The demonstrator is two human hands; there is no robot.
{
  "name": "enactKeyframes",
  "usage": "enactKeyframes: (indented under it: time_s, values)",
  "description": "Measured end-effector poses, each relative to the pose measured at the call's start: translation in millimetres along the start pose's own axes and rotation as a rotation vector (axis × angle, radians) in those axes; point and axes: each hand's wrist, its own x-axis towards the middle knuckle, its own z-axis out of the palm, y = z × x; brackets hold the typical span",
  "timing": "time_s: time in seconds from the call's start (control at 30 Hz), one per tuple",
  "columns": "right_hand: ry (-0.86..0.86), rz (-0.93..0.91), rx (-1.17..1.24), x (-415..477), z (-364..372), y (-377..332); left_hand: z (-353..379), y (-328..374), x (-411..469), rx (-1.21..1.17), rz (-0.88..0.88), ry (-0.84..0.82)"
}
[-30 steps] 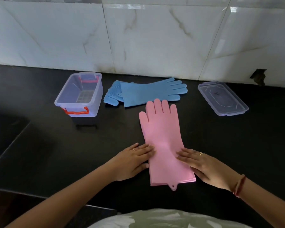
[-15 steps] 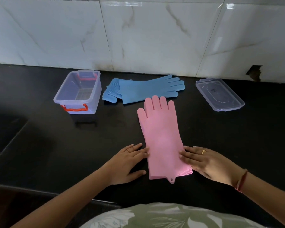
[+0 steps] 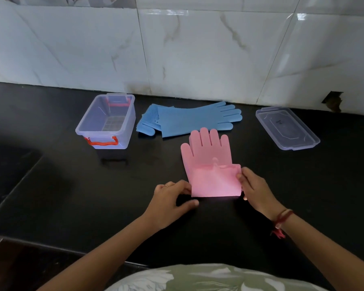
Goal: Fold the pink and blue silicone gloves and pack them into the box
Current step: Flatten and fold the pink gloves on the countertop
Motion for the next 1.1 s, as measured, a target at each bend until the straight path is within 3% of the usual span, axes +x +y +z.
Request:
enactKeyframes:
  time_s: [0.17,0.27,0.33,0.4,0.53,0.77,1.1]
  values:
    - [-0.036,0.100,0.017,6.2,-0.2,-15.9,16.6,9.6,13.8,-0.156,-0.267,0.178]
    - [-0.110,0.102,0.085,-1.2,-1.9,-19.1,20.1,11.2,17.1,-0.132,-0.333,0.196]
    - [-0.179,0.078,-0.029,-3.9,-1.8,-17.5,21.0,11.8,17.7,-0.111,-0.350,0.182]
    - [-0.108,-0.001,-0.141,-6.6,1.7,-13.5,20.4,13.3,18.4,-0.091,-0.357,0.168]
    - [0.013,-0.092,-0.119,-5.4,7.4,-12.0,18.8,16.4,20.3,-0.028,-0.357,0.153]
    - [0.052,0.122,-0.110,25.9,18.7,-21.7,17.8,18.3,31.1,0.014,-0.438,0.156]
    - [0.162,0.232,-0.130,40.8,20.5,-19.2,11.2,20.9,48.6,0.259,-0.407,0.116]
